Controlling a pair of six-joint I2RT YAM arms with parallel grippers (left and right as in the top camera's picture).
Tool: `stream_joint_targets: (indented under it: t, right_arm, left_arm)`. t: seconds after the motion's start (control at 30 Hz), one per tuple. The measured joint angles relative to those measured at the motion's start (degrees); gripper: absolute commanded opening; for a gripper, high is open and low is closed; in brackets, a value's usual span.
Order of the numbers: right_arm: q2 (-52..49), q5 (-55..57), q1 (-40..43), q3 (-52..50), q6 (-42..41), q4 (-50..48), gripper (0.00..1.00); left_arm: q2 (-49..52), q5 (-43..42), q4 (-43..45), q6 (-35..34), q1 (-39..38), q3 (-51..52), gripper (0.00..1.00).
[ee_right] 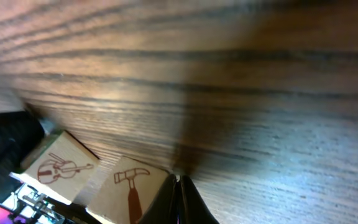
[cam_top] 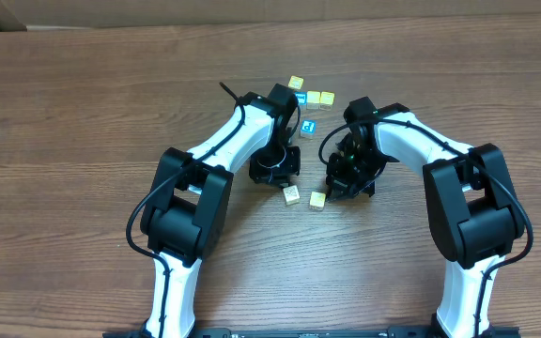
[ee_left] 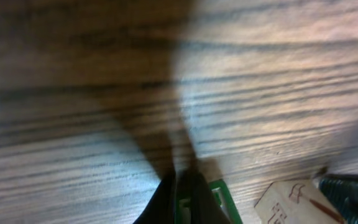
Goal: Flip 5 blocks
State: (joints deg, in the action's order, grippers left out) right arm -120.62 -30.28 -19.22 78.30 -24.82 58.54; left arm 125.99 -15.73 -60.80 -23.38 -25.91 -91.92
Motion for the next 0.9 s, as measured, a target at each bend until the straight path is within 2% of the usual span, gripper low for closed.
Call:
stream_joint_targets:
  t: [0.37,0.57,0.73,0.9]
  right_arm:
    - [0.0,0.0,0.0,0.0,-0.5,0.2,0.04]
    - [0.0,0.0,0.0,0.0,-0.5,1.3,0.04]
    - [0.0,0.0,0.0,0.0,-0.5,1.2,0.04]
    - [0.0,0.0,0.0,0.0,-0.5,1.2,0.04]
  left_arm:
    - [0.0,0.5,0.4,1.1,0.2,0.0,0.04]
    - [0.0,1.9,-2.0,1.3,3.1,-0.4,0.04]
    - [0.0,-0.2,-1.3,3.6,5.0,-0.5,0.04]
    - [0.0,-2.0,-0.9,4.5,3.3,-0.5,0.04]
